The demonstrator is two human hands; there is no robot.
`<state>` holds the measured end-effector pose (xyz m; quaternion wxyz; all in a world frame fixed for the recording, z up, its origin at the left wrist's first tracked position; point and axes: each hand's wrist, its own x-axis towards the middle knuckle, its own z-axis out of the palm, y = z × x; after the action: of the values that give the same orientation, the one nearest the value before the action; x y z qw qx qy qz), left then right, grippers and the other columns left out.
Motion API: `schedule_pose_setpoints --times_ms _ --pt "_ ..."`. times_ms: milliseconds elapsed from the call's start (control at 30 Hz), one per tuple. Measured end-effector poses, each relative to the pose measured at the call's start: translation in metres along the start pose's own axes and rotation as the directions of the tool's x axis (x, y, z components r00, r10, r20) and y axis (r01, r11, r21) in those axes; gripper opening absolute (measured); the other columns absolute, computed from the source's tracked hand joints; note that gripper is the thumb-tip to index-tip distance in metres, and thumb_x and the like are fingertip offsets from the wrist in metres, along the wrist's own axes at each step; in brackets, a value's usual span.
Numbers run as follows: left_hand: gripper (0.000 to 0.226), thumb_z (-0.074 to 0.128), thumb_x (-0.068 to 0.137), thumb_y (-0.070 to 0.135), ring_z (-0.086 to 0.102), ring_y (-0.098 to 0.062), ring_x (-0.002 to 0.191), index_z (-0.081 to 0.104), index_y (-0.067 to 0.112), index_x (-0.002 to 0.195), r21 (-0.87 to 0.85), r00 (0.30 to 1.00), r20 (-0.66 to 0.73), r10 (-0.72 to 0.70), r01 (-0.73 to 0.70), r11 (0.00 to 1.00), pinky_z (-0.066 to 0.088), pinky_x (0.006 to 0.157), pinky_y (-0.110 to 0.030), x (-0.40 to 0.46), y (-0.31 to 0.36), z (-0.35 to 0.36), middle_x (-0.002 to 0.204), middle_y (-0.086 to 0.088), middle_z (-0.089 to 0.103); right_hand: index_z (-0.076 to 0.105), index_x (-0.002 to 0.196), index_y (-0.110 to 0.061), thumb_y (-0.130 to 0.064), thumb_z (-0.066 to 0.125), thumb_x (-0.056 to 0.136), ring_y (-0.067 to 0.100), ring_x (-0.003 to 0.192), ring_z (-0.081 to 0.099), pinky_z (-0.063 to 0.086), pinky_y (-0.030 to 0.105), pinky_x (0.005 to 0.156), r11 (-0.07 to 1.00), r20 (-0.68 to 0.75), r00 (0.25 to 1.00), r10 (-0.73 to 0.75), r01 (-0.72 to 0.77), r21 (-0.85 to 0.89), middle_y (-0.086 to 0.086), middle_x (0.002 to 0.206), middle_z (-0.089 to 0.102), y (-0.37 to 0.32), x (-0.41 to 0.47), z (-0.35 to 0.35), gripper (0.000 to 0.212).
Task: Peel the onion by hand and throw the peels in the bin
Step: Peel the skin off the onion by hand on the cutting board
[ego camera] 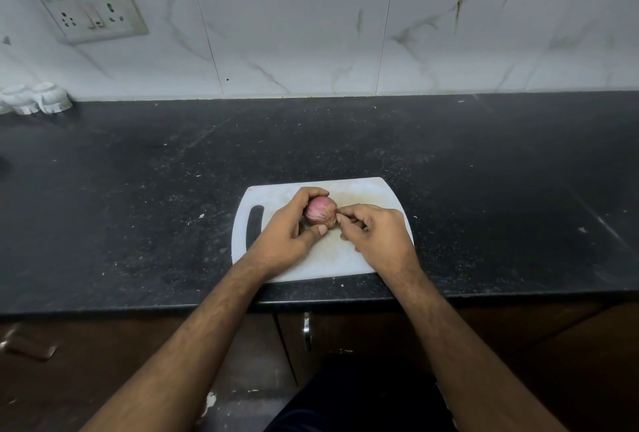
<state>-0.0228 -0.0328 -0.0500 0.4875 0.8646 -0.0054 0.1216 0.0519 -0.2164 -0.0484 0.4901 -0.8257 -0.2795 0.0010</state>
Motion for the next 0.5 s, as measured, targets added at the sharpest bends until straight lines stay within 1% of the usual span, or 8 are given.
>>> schedule_pose_setpoints --times_ms 67,167,233,400,500 --pt "0.046 0.071 0.099 0.008 0.064 -0.009 0.119 0.052 0.024 0.139 -0.009 1.0 -0.007 0.001 -0.001 1.0 0.052 0.106 -0.03 0.0 0.0003 0.0001 0.128 0.012 0.066 0.079 0.105 -0.015 -0.018 0.071 0.095 0.005 0.073 0.072 0.056 0.017 0.059 1.0 0.001 1.0 -0.005 0.005 0.007 -0.009 0.083 0.075 -0.0005 0.0004 -0.0001 0.013" --pt "0.046 0.069 0.1 0.009 0.065 -0.008 0.116 0.051 0.024 0.14 -0.014 1.0 -0.016 -0.012 0.012 1.0 0.052 0.103 -0.026 -0.0007 0.0012 0.0004 0.126 0.012 0.066 0.079 0.105 -0.017 -0.021 0.071 0.096 0.002 0.073 0.072 0.058 0.023 0.054 0.999 0.012 1.0 0.023 -0.023 0.04 -0.009 0.088 0.076 -0.0016 0.0017 -0.0005 0.013" --pt "0.046 0.069 0.101 0.01 0.065 -0.009 0.117 0.05 0.024 0.141 -0.019 1.0 -0.015 -0.014 0.013 1.0 0.053 0.104 -0.026 -0.0011 0.0018 0.0001 0.126 0.012 0.066 0.079 0.106 -0.018 -0.022 0.072 0.095 0.002 0.073 0.072 0.058 0.025 0.052 0.998 0.024 0.999 0.032 -0.033 0.057 -0.009 0.092 0.076 -0.0017 0.0018 -0.0011 0.013" --pt "0.046 0.071 0.1 0.012 0.064 -0.007 0.116 0.051 0.027 0.138 -0.008 1.0 -0.015 -0.016 0.015 1.0 0.053 0.104 -0.027 -0.0011 0.0018 -0.0015 0.125 0.015 0.066 0.079 0.108 -0.017 -0.021 0.072 0.095 0.005 0.074 0.072 0.054 0.014 0.056 1.0 0.015 1.0 -0.025 0.025 -0.004 -0.007 0.093 0.076 -0.0018 0.0009 -0.0006 0.015" --pt "0.045 0.072 0.099 0.011 0.065 -0.008 0.115 0.051 0.026 0.136 -0.011 1.0 -0.011 -0.017 0.017 1.0 0.053 0.103 -0.027 -0.0012 0.0018 -0.0019 0.125 0.013 0.066 0.079 0.108 -0.015 -0.02 0.072 0.095 0.005 0.074 0.071 0.051 0.011 0.059 0.999 0.006 0.999 -0.04 0.041 -0.029 -0.008 0.091 0.075 -0.0021 0.0008 0.0002 0.016"
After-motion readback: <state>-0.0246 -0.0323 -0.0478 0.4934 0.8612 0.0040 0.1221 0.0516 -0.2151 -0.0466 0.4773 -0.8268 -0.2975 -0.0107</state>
